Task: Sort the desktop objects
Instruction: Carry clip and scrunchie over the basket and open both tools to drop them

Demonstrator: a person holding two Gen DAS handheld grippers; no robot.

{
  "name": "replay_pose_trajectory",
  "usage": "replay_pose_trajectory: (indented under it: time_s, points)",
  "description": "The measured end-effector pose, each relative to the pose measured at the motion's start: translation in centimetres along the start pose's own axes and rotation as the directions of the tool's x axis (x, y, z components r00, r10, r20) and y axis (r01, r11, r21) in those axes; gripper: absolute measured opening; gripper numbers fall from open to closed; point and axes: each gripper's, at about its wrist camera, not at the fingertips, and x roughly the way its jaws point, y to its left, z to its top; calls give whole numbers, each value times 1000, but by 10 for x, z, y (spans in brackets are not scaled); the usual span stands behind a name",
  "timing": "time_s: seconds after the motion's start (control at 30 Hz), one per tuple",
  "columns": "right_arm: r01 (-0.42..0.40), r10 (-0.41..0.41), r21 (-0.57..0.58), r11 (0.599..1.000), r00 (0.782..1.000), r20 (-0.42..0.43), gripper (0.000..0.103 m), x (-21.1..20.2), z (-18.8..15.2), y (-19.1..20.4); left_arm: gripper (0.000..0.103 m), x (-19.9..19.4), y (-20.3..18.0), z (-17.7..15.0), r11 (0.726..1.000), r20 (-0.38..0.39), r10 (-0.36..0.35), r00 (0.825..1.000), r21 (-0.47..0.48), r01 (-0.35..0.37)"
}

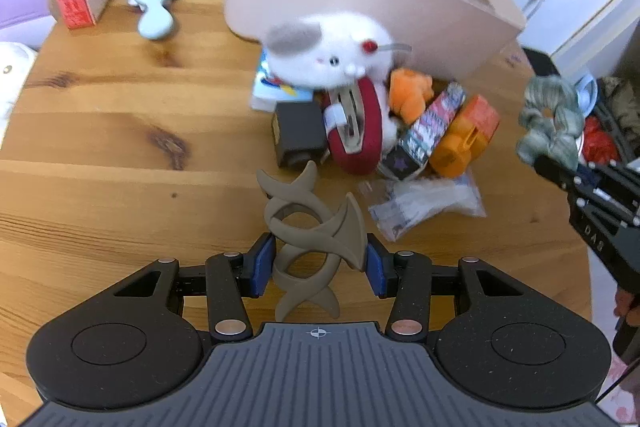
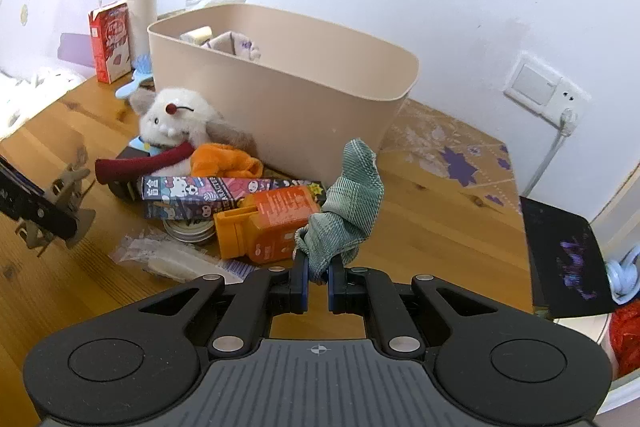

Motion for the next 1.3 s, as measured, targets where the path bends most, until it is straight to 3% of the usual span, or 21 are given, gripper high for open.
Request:
replay_pose_trajectory:
  time_s: [0.33,0.73,1.03,1.3]
  points:
    - [36,-36,5,999,997,68,9,-26,13,2,48,-40,7,22,999,111,-25,993,-25,28]
    - [103,-101,3,995,977,186,9,-45,49,-5,48,-76,-9,73,998,268,-56,962,5,57]
    - [117,-110,-18,993,968,224,9,-32,82,-13,48,-75,-26,118,998,342,-43,939,48,28]
    - [123,-109,-42,992,964,244,9,-13,112,-17,48,-55,-41,148,995,362,-17,932,98,-20]
